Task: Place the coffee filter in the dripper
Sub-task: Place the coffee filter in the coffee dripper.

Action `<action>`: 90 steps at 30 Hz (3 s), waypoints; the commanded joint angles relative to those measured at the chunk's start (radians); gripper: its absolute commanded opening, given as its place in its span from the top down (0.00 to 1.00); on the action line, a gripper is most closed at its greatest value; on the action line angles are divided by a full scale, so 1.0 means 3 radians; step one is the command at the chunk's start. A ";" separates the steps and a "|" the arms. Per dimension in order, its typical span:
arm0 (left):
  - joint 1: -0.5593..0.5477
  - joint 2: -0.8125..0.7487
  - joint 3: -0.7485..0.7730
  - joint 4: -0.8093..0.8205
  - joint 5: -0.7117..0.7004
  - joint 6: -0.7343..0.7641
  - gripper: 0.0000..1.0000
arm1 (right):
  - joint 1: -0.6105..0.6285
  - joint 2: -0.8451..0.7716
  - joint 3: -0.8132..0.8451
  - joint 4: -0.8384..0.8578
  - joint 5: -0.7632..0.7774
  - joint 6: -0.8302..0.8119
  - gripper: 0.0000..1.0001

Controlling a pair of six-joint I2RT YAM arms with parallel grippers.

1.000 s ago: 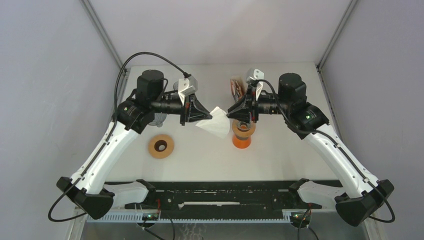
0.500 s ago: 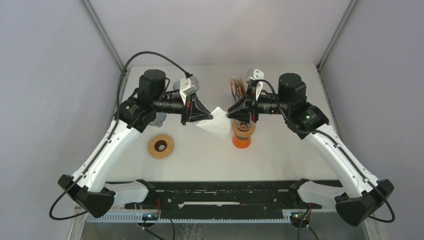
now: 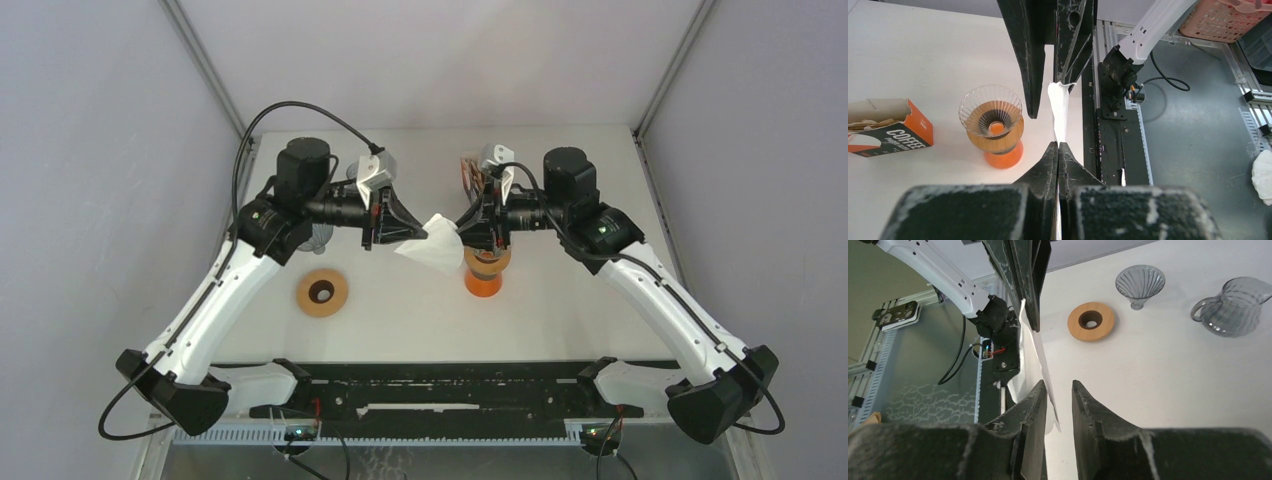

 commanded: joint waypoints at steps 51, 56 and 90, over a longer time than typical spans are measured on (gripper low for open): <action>-0.0202 -0.0342 -0.0783 0.1342 -0.2647 -0.1728 0.23 | 0.0099 0.0051 0.0462 -0.1325 0.2352 0.0794 1.00; -0.0407 -0.0318 -0.0814 0.1450 -0.2947 -0.2044 0.22 | 0.0111 0.0240 0.0709 -0.1703 0.2712 0.1009 1.00; -0.0798 0.0384 -0.0964 0.1587 -0.2945 -0.2824 0.23 | 0.0523 0.1187 0.1277 -0.2511 0.3650 0.1177 1.00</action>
